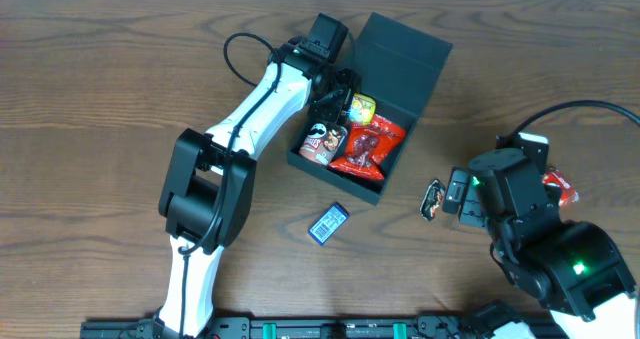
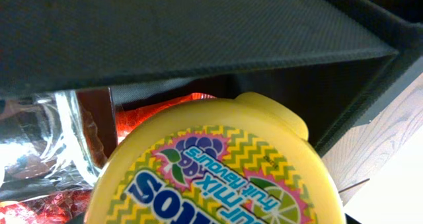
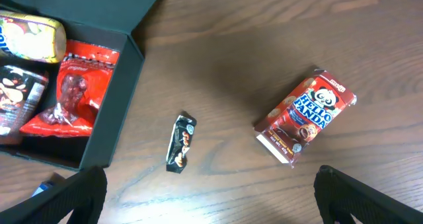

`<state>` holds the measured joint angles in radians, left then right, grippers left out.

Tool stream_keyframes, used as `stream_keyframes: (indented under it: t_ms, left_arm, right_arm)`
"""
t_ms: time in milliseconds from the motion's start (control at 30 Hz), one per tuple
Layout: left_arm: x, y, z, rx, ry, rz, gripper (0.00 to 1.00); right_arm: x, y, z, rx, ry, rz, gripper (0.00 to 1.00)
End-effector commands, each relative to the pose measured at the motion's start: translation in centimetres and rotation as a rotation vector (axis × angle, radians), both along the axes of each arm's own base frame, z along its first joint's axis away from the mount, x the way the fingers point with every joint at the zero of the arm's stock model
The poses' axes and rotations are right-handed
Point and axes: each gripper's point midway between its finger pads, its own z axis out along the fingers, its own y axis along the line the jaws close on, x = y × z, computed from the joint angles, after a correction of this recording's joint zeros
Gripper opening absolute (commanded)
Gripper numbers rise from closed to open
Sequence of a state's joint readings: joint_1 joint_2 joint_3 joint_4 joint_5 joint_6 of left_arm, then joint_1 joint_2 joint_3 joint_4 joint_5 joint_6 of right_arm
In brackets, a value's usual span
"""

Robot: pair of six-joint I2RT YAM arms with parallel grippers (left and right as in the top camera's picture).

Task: Pack container
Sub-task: 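Lower the Mentos container into the box's back corner and release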

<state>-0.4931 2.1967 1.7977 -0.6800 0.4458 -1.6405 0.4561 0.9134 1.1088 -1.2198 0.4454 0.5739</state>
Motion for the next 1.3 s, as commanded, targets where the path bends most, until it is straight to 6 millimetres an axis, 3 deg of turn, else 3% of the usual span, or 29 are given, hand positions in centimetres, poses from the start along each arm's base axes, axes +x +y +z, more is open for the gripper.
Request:
stream_keyframes:
  t_ms: [0, 500, 733, 933, 1100, 1267]
  left_arm:
    - [0.3, -0.4, 0.7, -0.020, -0.019, -0.022, 0.17]
    - [0.2, -0.5, 0.7, -0.022, -0.018, -0.023, 0.55]
    - [0.2, -0.5, 0.7, -0.022, -0.018, -0.023, 0.83]
    - [0.5, -0.7, 1.0, -0.035, -0.034, -0.029, 0.98]
    - [1.3, -2.2, 2.2, -0.115, -0.087, -0.068, 0.95]
    - [2.8, -3.3, 4.1, -0.146, -0.265, -0.207, 0.95]
  right_arm:
    - [-0.1, -0.2, 0.1, 0.003, -0.007, -0.017, 0.99]
    - [-0.1, -0.2, 0.1, 0.003, -0.007, -0.017, 0.99]
    - [-0.1, -0.2, 0.0, 0.002, -0.006, -0.017, 0.99]
    - [-0.1, -0.2, 0.0, 0.002, -0.006, -0.017, 0.99]
    - [-0.2, -0.2, 0.0, 0.002, -0.006, -0.017, 0.99]
    - [-0.2, -0.2, 0.1, 0.004, -0.010, -0.017, 0.99]
